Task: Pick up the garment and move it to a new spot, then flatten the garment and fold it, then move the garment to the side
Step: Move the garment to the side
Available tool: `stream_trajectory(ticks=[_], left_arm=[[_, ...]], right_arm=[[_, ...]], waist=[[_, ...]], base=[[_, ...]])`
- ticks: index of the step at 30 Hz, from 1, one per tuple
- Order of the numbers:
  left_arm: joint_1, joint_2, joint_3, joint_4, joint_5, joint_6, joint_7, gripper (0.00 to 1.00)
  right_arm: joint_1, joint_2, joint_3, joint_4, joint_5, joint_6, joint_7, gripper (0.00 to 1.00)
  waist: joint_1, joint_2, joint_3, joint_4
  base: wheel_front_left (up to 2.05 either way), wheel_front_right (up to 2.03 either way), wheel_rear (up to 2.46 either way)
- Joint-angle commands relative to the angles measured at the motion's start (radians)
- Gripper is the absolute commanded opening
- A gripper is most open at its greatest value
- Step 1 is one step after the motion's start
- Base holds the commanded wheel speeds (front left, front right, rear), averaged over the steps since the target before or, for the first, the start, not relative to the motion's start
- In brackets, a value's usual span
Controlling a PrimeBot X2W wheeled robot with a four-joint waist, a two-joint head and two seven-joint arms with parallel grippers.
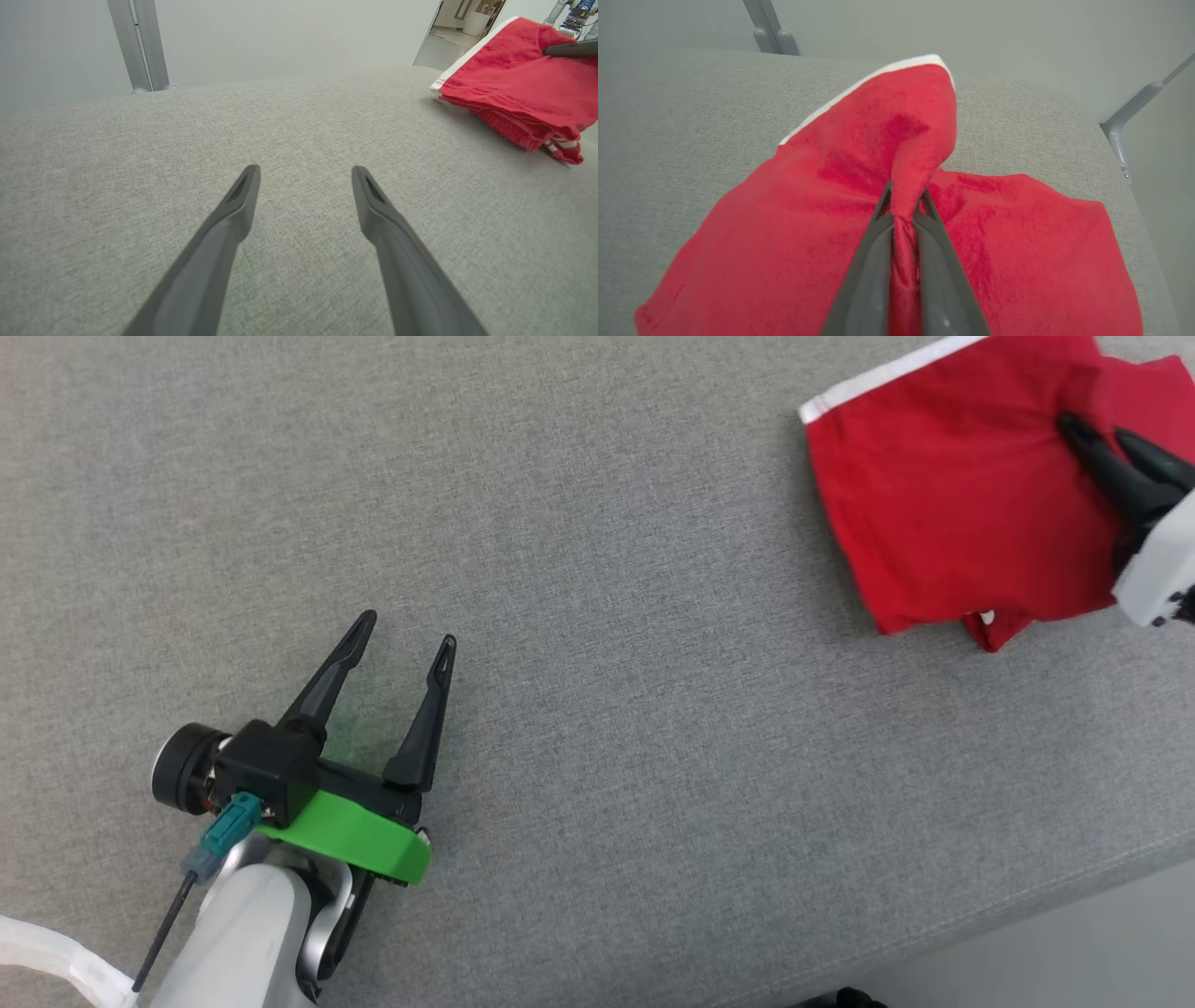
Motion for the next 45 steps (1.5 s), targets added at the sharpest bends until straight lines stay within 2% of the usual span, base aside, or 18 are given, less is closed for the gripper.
stream_trajectory(ticks=[1, 6, 14, 15, 16, 23, 26, 28, 35, 40, 45], left_arm=[[-0.001, 0.008, 0.003, -0.006, -0.006, 0.004, 0.001, 1.0], [-0.029, 0.016, -0.002, -0.022, -0.002, 0.005, 0.013, 1.0], [-0.036, 0.021, -0.009, -0.031, -0.001, 0.012, 0.021, 1.0], [-0.035, 0.021, -0.009, -0.03, -0.003, 0.013, 0.019, 1.0], [-0.033, 0.021, -0.008, -0.029, -0.005, 0.014, 0.017, 1.0], [-0.006, 0.012, 0.009, -0.008, -0.026, 0.023, -0.017, 1.0], [0.008, 0.011, 0.029, -0.003, -0.032, 0.032, -0.034, 1.0], [0.024, 0.014, 0.049, -0.002, -0.043, 0.04, -0.043, 1.0], [0.111, 0.035, 0.152, -0.013, -0.081, 0.076, -0.057, 1.0], [0.18, 0.035, 0.238, -0.041, -0.106, 0.111, -0.058, 1.0], [0.253, -0.002, 0.295, -0.074, -0.147, 0.117, -0.059, 1.0]], right_arm=[[0.006, -0.006, 0.006, 0.016, 0.012, 0.0, -0.012, 0.0], [-0.011, 0.008, 0.013, 0.126, 0.029, 0.0, -0.026, 0.0], [-0.033, 0.11, 0.021, 0.402, 0.009, 0.0, -0.035, 0.0], [-0.037, 0.12, 0.022, 0.436, 0.006, 0.0, -0.036, 0.24], [-0.038, 0.129, 0.022, 0.462, 0.007, 0.0, -0.036, 1.0], [-0.057, 0.163, 0.019, 0.6, -0.033, 0.0, -0.042, 1.0], [-0.095, 0.161, -0.027, 0.587, -0.069, 0.0, -0.043, 1.0], [-0.101, 0.154, -0.094, 0.554, -0.106, 0.0, -0.042, 1.0], [0.046, 0.194, -0.43, 0.331, -0.334, 0.0, -0.042, 1.0], [0.252, 0.272, -0.654, 0.129, -0.49, 0.0, -0.042, 1.0], [0.47, 0.355, -0.808, -0.045, -0.609, 0.0, -0.042, 1.0]], waist=[[-0.0001, 0.0, 0.012, 0.001], [-0.0001, 0.0, 0.039, 0.007], [-0.0001, 0.0, 0.055, 0.037], [-0.0001, 0.0, 0.051, 0.042], [-0.0001, 0.0, 0.048, 0.045], [-0.0001, 0.0, -0.029, 0.061], [-0.0001, 0.0, -0.074, 0.067], [-0.0001, 0.0, -0.107, 0.07], [-0.0001, 0.0, -0.247, 0.077], [-0.0001, 0.0, -0.328, 0.083], [-0.0001, 0.0, -0.387, 0.098]], base=[[0.0, 0.0, 0.0], [0.0, 0.0, 0.0], [0.0, 0.0, 0.0], [0.0, 0.0, 0.0], [0.0, 0.0, 0.0], [0.0, 0.0, 0.0], [0.0, 0.0, 0.0], [0.0, 0.0, 0.0], [0.0, 0.0, 0.0], [0.0, 0.0, 0.0], [0.0, 0.0, 0.0]])
